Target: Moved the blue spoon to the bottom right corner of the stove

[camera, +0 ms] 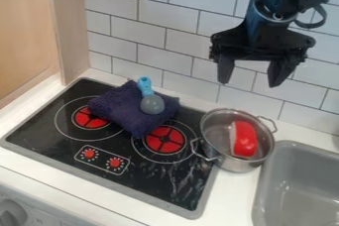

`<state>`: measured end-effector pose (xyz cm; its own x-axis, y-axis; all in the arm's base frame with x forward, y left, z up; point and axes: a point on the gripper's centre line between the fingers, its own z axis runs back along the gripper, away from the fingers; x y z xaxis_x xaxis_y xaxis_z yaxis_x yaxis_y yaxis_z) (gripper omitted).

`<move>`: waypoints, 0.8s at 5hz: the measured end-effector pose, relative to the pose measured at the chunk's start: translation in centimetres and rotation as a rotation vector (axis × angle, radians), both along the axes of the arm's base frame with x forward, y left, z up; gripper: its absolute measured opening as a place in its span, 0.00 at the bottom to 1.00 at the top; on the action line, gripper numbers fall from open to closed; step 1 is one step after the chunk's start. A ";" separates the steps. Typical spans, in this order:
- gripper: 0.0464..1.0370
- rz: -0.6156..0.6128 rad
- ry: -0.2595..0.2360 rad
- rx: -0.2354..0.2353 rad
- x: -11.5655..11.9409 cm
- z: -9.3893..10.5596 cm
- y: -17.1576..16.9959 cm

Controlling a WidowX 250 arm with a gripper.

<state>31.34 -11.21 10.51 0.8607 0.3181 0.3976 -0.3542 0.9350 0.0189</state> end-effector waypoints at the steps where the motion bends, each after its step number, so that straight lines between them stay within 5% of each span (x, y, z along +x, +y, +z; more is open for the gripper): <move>1: 0.96 0.009 0.050 0.024 -0.9 -1.5 0.6; 4: 0.96 0.231 0.077 -0.005 0.0 -1.8 6.1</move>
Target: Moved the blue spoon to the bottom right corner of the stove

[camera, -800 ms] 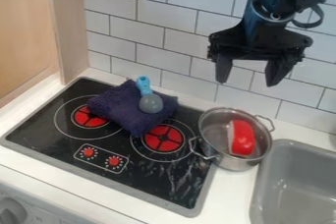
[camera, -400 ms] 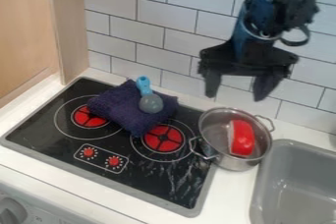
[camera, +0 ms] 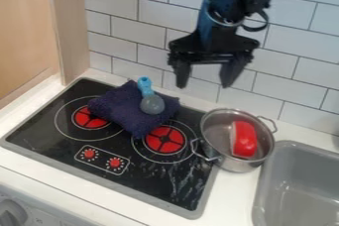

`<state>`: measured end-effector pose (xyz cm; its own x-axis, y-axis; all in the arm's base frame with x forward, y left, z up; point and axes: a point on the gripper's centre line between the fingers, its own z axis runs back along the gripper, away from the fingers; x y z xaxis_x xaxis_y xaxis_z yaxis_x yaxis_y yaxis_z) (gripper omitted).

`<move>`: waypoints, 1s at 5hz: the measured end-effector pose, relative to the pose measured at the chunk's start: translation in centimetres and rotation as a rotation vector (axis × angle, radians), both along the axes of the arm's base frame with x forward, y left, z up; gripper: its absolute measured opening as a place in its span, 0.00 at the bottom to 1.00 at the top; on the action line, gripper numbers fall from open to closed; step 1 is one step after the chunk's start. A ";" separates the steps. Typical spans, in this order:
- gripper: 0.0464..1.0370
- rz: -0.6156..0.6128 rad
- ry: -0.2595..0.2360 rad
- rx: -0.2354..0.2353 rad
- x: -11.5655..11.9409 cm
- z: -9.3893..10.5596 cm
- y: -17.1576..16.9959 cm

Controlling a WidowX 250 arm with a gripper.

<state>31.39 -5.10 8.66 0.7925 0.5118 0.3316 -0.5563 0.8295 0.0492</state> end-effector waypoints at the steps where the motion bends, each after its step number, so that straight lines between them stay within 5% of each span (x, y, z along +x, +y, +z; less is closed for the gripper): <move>1: 0.96 0.077 -0.016 -0.031 0.6 0.0 2.3; 2: 0.96 0.113 -0.024 -0.052 0.9 -0.1 3.6; 4: 0.96 0.160 0.068 -0.046 0.7 -3.3 5.0; 5: 0.96 0.187 0.077 -0.052 1.6 -3.9 5.7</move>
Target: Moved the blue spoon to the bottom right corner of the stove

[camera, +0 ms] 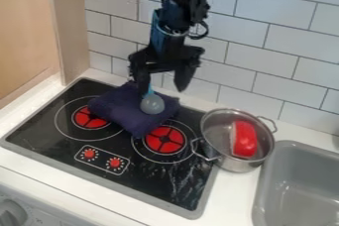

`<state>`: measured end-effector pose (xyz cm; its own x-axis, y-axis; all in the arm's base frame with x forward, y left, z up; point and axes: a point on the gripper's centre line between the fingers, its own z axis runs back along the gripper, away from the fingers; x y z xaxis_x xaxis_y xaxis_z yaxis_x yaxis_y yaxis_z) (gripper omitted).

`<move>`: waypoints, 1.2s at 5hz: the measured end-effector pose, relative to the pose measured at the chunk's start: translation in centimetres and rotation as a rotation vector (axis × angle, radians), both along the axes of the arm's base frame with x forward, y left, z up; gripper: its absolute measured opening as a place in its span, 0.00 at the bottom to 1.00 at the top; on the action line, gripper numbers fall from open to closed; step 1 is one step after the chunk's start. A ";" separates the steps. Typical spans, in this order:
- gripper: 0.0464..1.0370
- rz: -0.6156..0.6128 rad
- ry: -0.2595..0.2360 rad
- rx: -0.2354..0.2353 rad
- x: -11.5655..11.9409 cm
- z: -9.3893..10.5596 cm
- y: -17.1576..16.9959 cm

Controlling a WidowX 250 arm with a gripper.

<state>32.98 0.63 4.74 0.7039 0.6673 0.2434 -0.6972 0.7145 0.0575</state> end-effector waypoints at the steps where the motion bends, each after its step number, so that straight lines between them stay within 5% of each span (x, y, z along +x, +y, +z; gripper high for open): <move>1: 0.96 0.032 0.024 0.002 0.0 -0.8 1.3; 5: 0.90 0.048 0.040 -0.037 0.6 -2.7 1.2; 6: 0.62 0.051 0.056 -0.034 0.5 -3.1 1.3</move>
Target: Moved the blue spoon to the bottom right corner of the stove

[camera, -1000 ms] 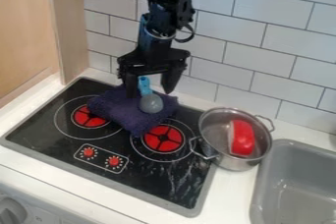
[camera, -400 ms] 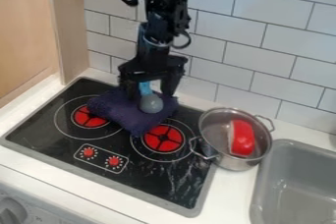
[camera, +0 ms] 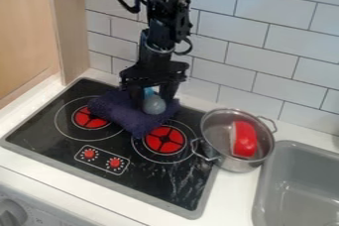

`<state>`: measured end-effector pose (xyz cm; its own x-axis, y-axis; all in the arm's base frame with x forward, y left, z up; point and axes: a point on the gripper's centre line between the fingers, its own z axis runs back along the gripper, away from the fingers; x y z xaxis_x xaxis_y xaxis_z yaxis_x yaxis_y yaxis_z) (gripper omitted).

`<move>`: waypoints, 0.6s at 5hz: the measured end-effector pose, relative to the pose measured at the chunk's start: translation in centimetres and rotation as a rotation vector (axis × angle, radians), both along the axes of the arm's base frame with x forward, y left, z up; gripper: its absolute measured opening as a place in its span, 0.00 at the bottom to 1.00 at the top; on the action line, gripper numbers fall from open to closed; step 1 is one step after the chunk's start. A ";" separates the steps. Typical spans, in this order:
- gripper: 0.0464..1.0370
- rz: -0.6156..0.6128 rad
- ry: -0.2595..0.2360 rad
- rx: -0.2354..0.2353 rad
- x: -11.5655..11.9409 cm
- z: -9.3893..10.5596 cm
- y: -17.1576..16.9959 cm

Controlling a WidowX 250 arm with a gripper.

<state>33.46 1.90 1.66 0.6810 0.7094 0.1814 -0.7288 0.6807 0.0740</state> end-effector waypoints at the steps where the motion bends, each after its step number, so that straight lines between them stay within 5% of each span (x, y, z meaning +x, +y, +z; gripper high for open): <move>1: 0.58 0.004 0.008 0.003 -0.1 0.0 0.0; 3: 0.58 0.011 0.012 0.015 -0.3 0.1 0.1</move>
<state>33.21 2.05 1.71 0.6756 0.7139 0.1841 -0.7350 0.6717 0.0927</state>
